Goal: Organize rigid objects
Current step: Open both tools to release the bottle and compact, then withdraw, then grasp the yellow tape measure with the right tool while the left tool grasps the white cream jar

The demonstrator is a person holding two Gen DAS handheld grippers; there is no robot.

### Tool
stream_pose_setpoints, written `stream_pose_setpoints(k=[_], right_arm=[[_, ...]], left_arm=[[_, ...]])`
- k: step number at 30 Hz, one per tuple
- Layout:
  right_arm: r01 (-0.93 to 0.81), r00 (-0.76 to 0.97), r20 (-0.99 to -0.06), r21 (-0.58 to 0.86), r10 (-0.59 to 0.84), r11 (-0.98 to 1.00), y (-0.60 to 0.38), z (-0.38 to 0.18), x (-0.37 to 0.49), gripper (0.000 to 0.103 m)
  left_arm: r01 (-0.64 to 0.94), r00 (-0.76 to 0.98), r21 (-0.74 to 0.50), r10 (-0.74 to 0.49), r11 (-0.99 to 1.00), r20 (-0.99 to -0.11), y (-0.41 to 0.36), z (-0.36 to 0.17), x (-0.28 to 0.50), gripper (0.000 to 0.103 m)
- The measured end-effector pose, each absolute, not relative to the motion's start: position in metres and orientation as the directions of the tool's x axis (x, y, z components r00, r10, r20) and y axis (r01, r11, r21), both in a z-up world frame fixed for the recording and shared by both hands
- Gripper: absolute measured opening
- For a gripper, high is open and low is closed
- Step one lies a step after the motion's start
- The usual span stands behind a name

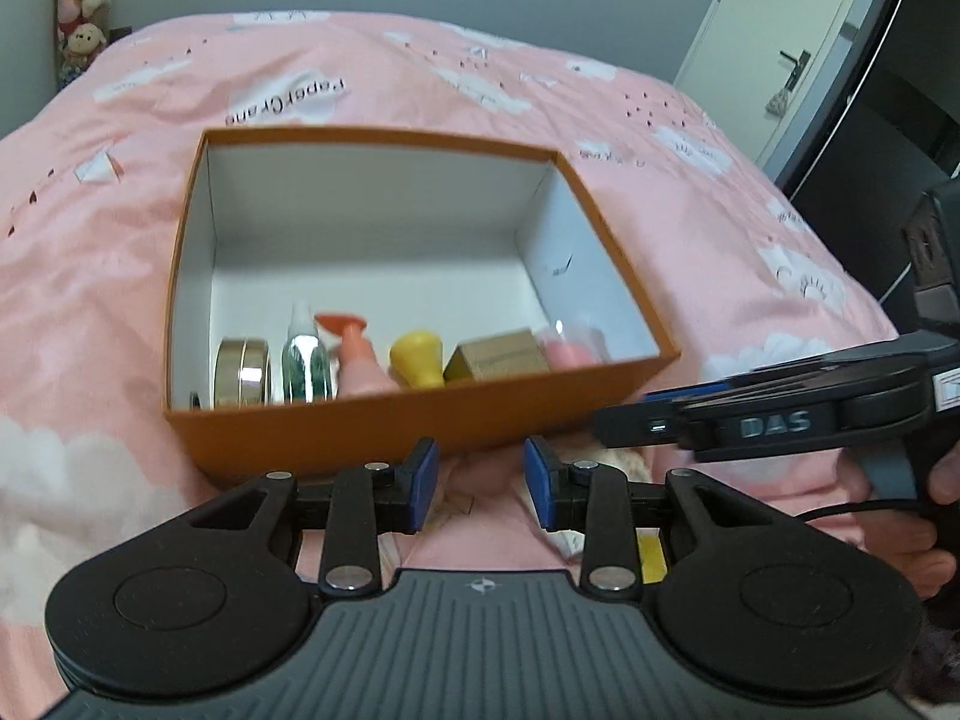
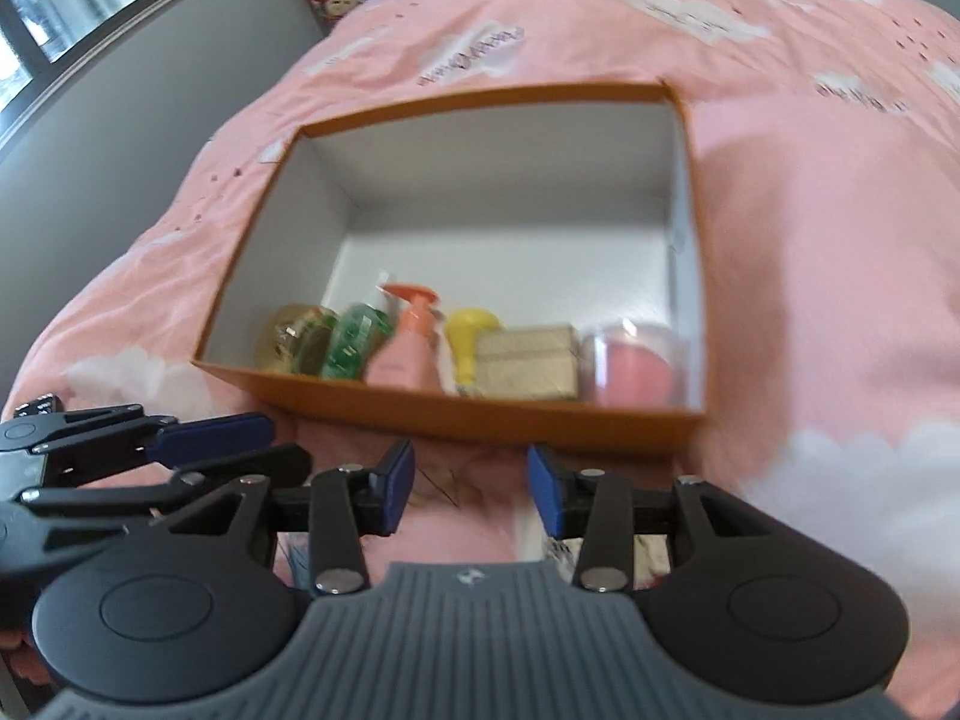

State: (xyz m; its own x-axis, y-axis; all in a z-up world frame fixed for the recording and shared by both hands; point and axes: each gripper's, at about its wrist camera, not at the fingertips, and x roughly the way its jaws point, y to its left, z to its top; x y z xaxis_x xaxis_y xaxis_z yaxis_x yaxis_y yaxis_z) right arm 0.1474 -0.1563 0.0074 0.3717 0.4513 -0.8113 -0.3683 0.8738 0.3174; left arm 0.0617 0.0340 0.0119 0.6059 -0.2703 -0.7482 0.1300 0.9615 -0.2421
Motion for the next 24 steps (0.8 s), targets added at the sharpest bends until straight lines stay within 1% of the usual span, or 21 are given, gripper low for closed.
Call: stream_pose_setpoints(k=[2, 5, 7, 8, 10, 12, 14, 15, 19, 24], right_arm=[[-0.346, 0.367, -0.824, 0.309, 0.431, 0.886, -0.164, 0.001, 0.141, 0.044], [-0.312, 0.35, -0.848, 0.294, 0.397, 0.903, -0.176, -0.01, 0.132, 0.047], [-0.287, 0.34, -0.86, 0.29, 0.38, 0.913, -0.184, -0.017, 0.126, 0.051], [-0.273, 0.331, -0.867, 0.291, 0.373, 0.917, -0.187, -0.021, 0.124, 0.052], [-0.253, 0.308, -0.88, 0.291, 0.362, 0.923, -0.191, -0.029, 0.12, 0.052], [-0.251, 0.289, -0.891, 0.283, 0.351, 0.926, -0.191, -0.036, 0.116, 0.052], [-0.26, 0.276, -0.901, 0.264, 0.334, 0.929, -0.191, -0.043, 0.112, 0.052], [-0.265, 0.268, -0.907, 0.255, 0.325, 0.93, -0.19, -0.046, 0.11, 0.052], [-0.273, 0.229, -0.924, 0.241, 0.307, 0.931, -0.192, -0.06, 0.106, 0.052], [-0.316, 0.198, -0.94, 0.206, 0.277, 0.926, -0.191, -0.073, 0.106, 0.052]], left_arm=[[0.123, 0.583, -0.246, -0.271, 0.961, -0.766, 0.035, 0.005, 0.06, 0.039], [0.114, 0.53, -0.285, -0.301, 0.952, -0.793, 0.039, -0.009, 0.054, 0.039], [0.132, 0.485, -0.294, -0.32, 0.947, -0.814, 0.036, -0.019, 0.054, 0.042], [0.147, 0.459, -0.294, -0.328, 0.945, -0.826, 0.033, -0.025, 0.053, 0.045], [0.166, 0.426, -0.3, -0.343, 0.939, -0.837, 0.025, -0.034, 0.052, 0.048], [0.199, 0.399, -0.314, -0.369, 0.929, -0.84, 0.017, -0.04, 0.051, 0.06], [0.23, 0.375, -0.335, -0.401, 0.914, -0.836, 0.01, -0.045, 0.052, 0.068], [0.235, 0.363, -0.341, -0.407, 0.91, -0.838, 0.007, -0.049, 0.053, 0.068], [0.231, 0.336, -0.306, -0.371, 0.924, -0.866, -0.003, -0.062, 0.056, 0.069], [0.261, 0.304, -0.312, -0.384, 0.914, -0.872, -0.01, -0.075, 0.059, 0.07]])
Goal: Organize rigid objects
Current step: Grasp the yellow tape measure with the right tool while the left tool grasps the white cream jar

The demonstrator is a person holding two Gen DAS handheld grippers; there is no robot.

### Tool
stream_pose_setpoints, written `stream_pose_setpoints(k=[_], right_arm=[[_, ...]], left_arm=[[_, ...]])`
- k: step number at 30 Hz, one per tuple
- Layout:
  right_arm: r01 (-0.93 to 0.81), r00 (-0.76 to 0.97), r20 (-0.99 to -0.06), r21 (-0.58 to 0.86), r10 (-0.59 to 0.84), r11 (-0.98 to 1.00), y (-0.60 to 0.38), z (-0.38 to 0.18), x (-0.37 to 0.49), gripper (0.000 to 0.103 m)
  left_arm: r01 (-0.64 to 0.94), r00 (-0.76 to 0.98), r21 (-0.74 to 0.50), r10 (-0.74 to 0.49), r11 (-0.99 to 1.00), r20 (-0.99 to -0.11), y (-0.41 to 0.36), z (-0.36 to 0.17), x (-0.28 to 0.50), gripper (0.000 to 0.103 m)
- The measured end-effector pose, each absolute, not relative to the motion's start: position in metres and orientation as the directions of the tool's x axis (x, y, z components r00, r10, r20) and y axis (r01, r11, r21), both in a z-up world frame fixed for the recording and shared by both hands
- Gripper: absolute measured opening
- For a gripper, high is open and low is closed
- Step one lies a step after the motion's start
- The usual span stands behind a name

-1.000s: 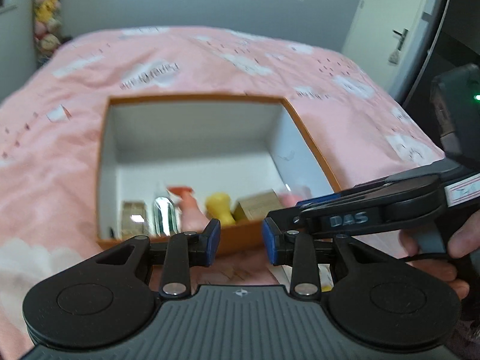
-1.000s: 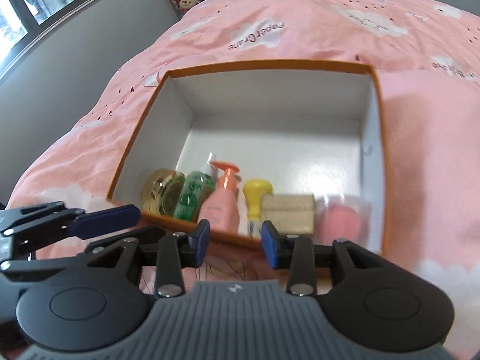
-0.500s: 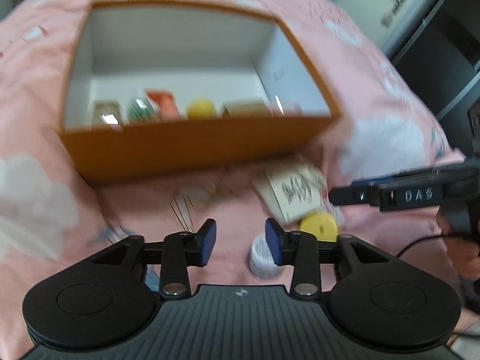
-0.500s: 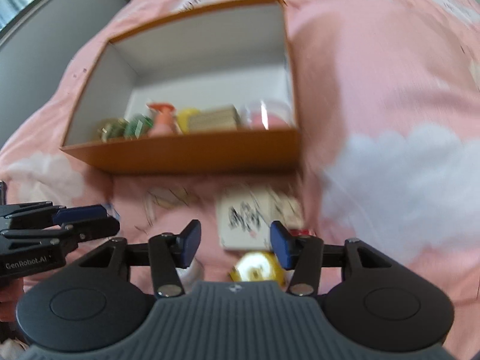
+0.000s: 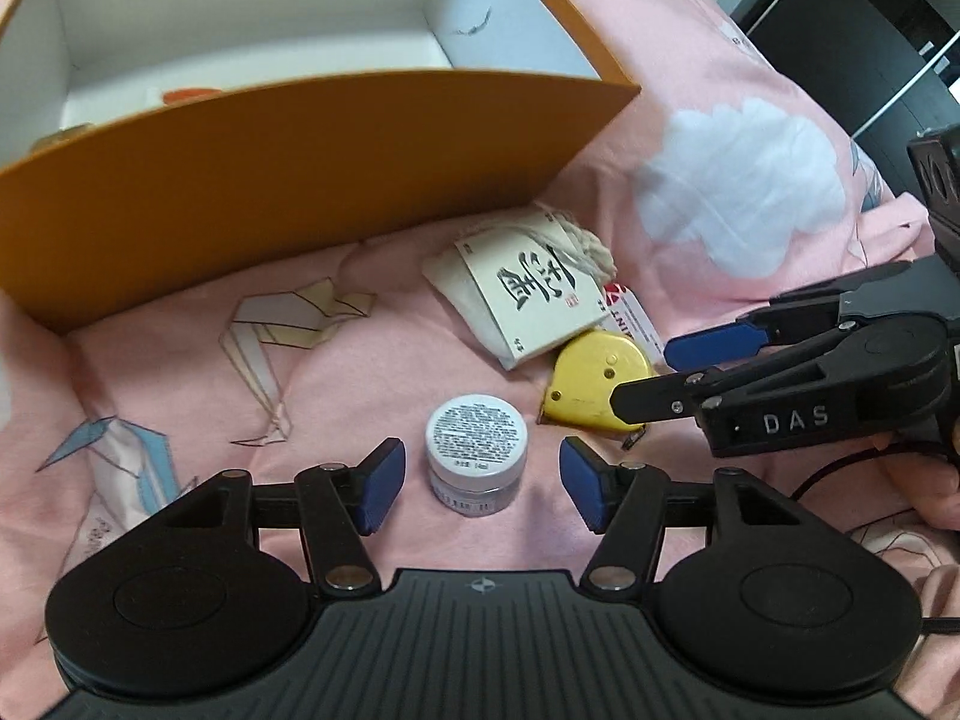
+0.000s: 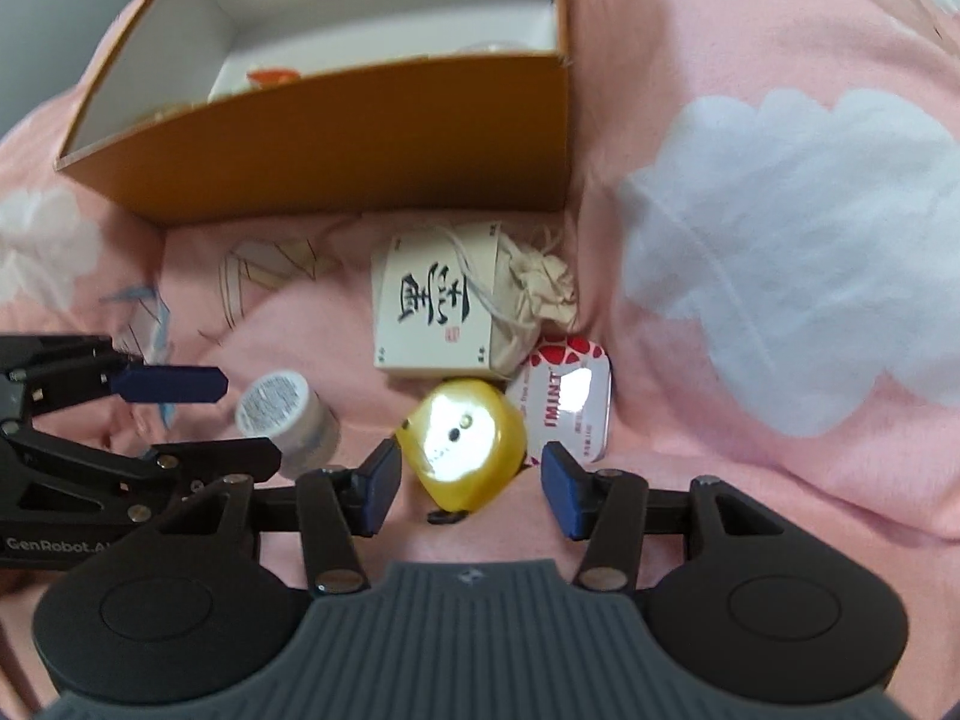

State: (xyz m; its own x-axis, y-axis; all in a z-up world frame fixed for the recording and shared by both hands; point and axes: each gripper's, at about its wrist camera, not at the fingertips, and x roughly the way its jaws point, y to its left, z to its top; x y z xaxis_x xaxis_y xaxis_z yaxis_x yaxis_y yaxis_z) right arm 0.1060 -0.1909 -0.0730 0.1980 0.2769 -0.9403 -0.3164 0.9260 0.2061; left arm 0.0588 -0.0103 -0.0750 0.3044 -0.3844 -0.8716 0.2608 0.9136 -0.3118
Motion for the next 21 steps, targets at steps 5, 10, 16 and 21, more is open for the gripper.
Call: stream_pose_setpoints(k=[5, 10, 16, 21], right_arm=[[-0.382, 0.182, -0.947, 0.18, 0.265, 0.906, -0.185, -0.077, 0.105, 0.052], [-0.416, 0.17, -0.951, 0.168, 0.258, 0.894, -0.18, -0.083, 0.105, 0.052], [-0.494, 0.176, -0.962, 0.097, 0.209, 0.864, -0.163, -0.088, 0.105, 0.055], [-0.589, 0.198, -0.969, 0.002, 0.147, 0.808, -0.149, -0.092, 0.105, 0.06]], left_arm=[[0.235, 0.301, -0.314, -0.376, 0.92, -0.876, -0.011, -0.084, 0.063, 0.07], [0.241, 0.283, -0.303, -0.365, 0.922, -0.887, -0.017, -0.093, 0.065, 0.062], [0.222, 0.261, -0.323, -0.375, 0.92, -0.89, -0.017, -0.102, 0.067, 0.046], [0.215, 0.287, -0.309, -0.363, 0.926, -0.887, -0.015, -0.097, 0.063, 0.046]])
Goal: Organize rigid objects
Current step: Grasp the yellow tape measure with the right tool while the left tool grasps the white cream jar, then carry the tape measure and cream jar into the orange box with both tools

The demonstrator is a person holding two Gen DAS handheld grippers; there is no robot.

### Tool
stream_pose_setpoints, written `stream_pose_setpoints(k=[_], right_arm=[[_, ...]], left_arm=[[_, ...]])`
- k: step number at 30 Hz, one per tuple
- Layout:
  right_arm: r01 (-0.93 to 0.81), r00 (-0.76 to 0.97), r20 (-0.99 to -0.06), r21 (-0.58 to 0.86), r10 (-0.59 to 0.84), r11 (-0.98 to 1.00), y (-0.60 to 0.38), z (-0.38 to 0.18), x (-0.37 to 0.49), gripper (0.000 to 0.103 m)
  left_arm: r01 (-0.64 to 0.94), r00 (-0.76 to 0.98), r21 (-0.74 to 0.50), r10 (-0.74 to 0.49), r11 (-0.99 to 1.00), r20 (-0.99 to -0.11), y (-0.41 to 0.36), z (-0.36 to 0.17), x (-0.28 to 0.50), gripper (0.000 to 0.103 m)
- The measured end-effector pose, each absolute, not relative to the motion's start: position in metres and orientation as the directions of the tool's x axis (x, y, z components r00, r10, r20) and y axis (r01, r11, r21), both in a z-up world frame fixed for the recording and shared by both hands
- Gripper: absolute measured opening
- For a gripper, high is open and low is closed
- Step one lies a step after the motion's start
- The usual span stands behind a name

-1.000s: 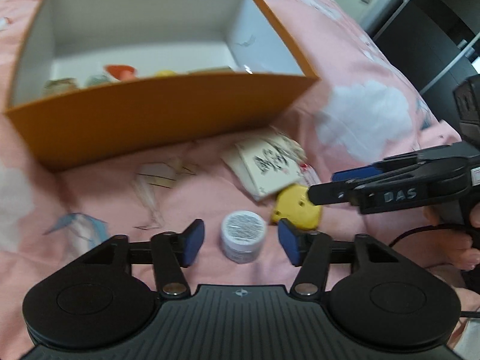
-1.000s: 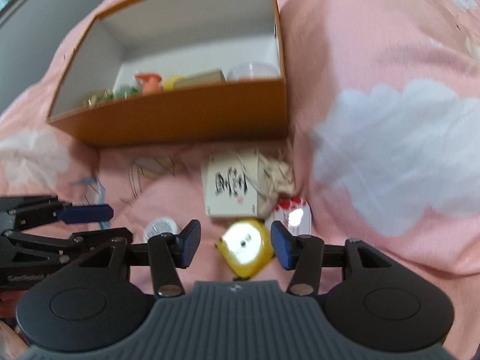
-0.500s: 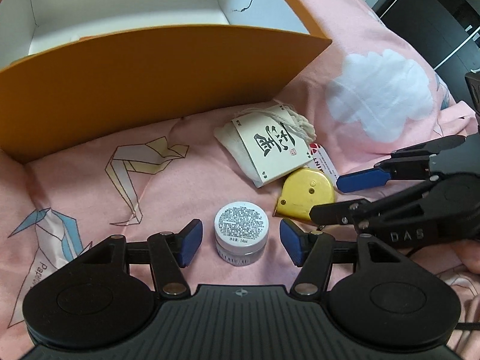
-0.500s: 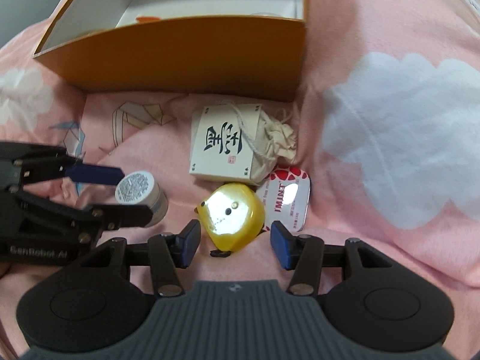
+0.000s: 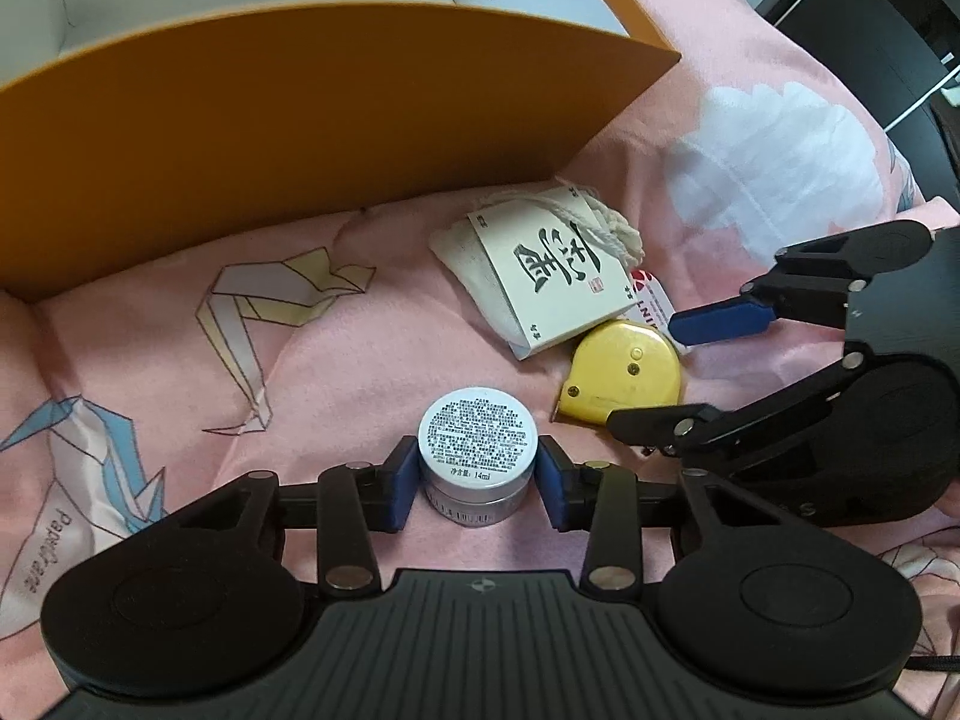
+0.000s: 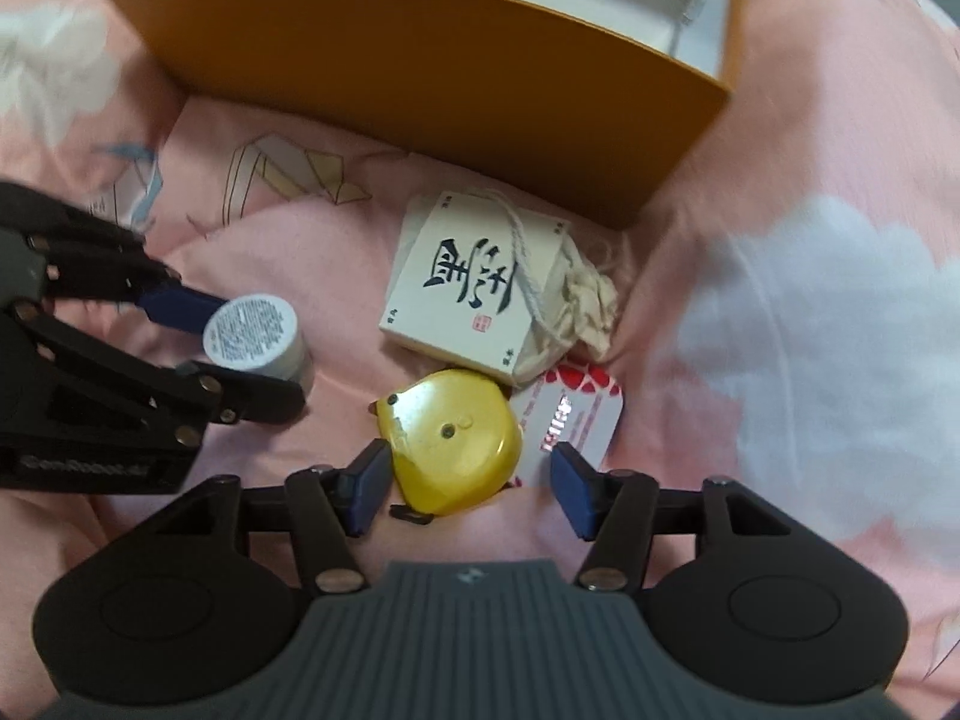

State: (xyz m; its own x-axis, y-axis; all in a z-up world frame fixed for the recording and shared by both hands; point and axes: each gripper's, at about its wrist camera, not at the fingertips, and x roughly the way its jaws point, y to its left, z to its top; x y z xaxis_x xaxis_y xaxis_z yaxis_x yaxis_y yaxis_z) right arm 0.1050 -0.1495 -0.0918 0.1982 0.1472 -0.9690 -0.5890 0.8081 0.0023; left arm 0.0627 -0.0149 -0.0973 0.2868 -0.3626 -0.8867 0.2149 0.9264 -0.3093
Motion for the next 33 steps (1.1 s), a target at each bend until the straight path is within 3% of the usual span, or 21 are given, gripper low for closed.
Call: stream_pose_setpoints(k=[17, 33], right_arm=[[-0.628, 0.191, -0.969, 0.0, 0.154, 0.779, -0.136, -0.099, 0.108, 0.054], [-0.604, 0.255, -0.925, 0.076, 0.283, 0.793, -0.15, -0.038, 0.098, 0.054]], left_arm=[[0.186, 0.332, -0.286, -0.334, 0.94, -0.882, -0.009, -0.085, 0.058, 0.046], [0.179, 0.438, -0.259, -0.313, 0.949, -0.843, 0.001, -0.043, 0.052, 0.046]])
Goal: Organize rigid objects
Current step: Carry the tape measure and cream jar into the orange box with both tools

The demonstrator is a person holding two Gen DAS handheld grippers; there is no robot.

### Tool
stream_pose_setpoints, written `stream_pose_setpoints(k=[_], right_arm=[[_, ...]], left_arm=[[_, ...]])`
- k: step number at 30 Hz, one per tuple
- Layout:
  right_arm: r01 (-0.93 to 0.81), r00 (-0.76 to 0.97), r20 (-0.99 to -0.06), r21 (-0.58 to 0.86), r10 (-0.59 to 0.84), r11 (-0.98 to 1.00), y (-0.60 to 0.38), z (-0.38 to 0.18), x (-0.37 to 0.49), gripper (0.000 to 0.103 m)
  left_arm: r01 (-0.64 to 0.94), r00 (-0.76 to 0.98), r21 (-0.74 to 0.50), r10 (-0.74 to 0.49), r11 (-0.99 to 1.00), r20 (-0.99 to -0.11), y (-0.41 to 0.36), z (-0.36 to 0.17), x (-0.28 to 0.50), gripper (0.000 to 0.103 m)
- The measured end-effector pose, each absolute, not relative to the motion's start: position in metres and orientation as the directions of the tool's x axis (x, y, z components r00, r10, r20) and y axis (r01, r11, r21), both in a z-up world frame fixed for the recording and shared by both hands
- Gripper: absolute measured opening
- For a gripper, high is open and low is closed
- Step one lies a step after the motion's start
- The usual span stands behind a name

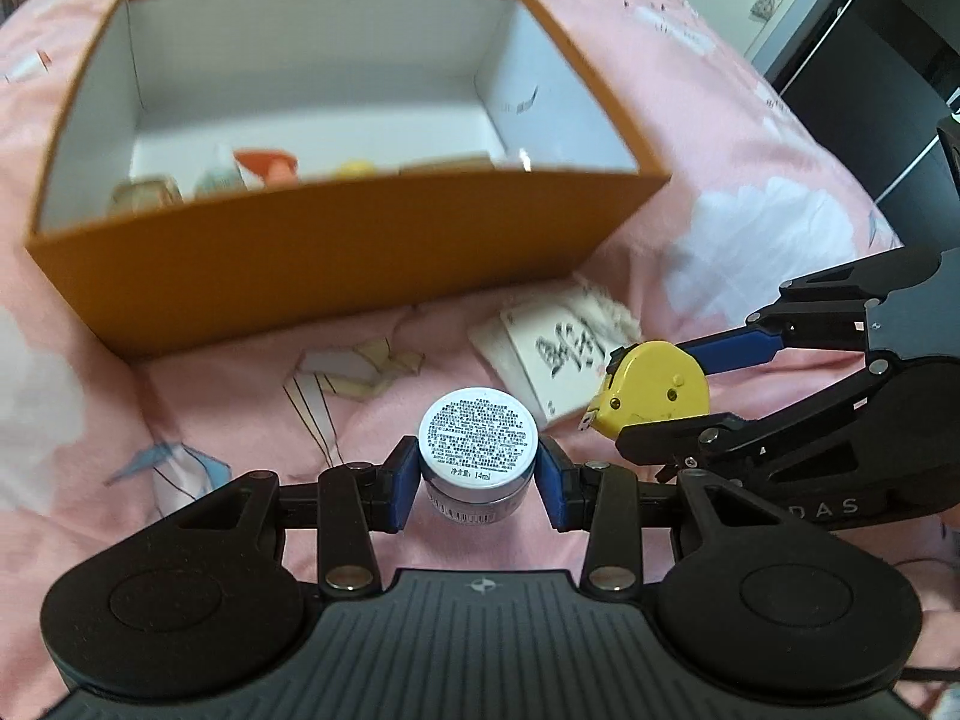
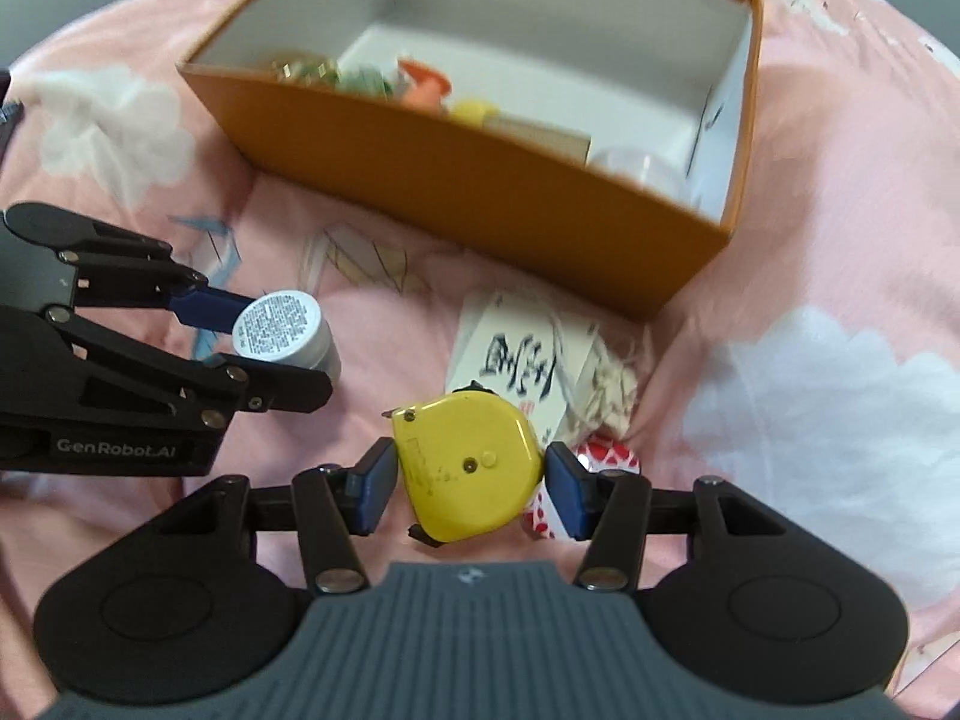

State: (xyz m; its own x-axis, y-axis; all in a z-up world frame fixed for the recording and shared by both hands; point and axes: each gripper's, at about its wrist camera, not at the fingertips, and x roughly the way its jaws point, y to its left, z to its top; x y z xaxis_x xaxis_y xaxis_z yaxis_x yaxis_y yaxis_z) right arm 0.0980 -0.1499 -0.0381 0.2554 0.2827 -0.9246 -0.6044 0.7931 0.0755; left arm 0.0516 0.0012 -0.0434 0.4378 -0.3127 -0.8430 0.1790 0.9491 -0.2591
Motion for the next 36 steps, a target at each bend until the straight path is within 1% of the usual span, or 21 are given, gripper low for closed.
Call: stream_pose_setpoints(k=[11, 20, 27, 30, 36], right_arm=[[-0.624, 0.37, -0.858, 0.056, 0.358, 0.779, -0.149, 0.012, 0.108, 0.054], [-0.619, 0.462, -0.796, 0.026, 0.391, 0.785, -0.141, 0.046, 0.129, 0.053], [-0.583, 0.468, -0.791, 0.058, 0.394, 0.81, -0.13, 0.046, 0.168, 0.053], [-0.579, 0.479, -0.797, 0.027, 0.367, 0.815, -0.119, 0.038, 0.185, 0.053], [-0.59, 0.487, -0.812, -0.034, 0.321, 0.807, -0.093, 0.019, 0.213, 0.053]], left_arm=[[0.183, 0.566, -0.26, -0.318, 0.948, -0.761, 0.011, 0.007, 0.059, 0.046], [0.148, 0.667, -0.249, -0.282, 0.957, -0.689, 0.021, 0.043, 0.087, 0.046], [0.051, 0.699, -0.235, -0.203, 0.971, -0.686, 0.037, 0.037, 0.126, 0.046], [0.009, 0.688, -0.263, -0.196, 0.965, -0.698, 0.045, 0.028, 0.144, 0.046], [-0.022, 0.676, -0.257, -0.175, 0.966, -0.716, 0.046, 0.012, 0.174, 0.046]])
